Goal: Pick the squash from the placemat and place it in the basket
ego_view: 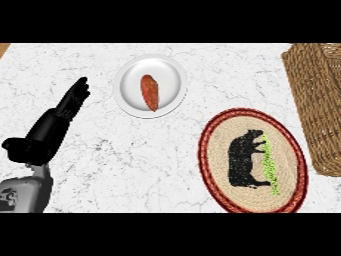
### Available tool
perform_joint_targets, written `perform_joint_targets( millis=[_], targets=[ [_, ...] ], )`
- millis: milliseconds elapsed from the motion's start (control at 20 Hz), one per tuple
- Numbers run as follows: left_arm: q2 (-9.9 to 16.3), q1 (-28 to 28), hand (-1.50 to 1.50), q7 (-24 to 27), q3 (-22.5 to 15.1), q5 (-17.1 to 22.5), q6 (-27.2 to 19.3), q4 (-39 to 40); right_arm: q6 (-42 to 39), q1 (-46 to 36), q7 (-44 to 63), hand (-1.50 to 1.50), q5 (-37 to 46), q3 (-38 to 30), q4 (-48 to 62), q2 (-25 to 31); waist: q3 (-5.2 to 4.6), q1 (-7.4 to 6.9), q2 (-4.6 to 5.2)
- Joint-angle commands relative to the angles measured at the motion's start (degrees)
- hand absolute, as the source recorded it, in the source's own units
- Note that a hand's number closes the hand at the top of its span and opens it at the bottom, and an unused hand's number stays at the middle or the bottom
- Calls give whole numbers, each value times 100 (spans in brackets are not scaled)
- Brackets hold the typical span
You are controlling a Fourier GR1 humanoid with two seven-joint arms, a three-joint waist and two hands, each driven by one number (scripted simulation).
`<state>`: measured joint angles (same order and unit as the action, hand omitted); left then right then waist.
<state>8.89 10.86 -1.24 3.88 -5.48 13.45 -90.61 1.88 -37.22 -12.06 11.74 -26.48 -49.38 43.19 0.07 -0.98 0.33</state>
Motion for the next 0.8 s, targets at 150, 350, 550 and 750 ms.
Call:
perform_joint_targets(
  millis=[150,350,550,750],
  targets=[
    [112,-310,0,24,42,77,160,-369,-44,-633,-927,-150,-78,-239,1524,434,0,-32,-5],
    [-97,-199,0,251,-67,-76,6,97,-42,-880,-1435,-150,41,-138,2068,515,0,-24,5],
    [185,-188,0,-138,214,202,205,-309,-190,-988,-1019,-150,-268,-180,1542,390,-6,36,-35],
    [54,-252,0,118,33,42,163,-143,-386,-1530,-955,-150,-568,-495,2271,562,0,-49,0]
  ],
)
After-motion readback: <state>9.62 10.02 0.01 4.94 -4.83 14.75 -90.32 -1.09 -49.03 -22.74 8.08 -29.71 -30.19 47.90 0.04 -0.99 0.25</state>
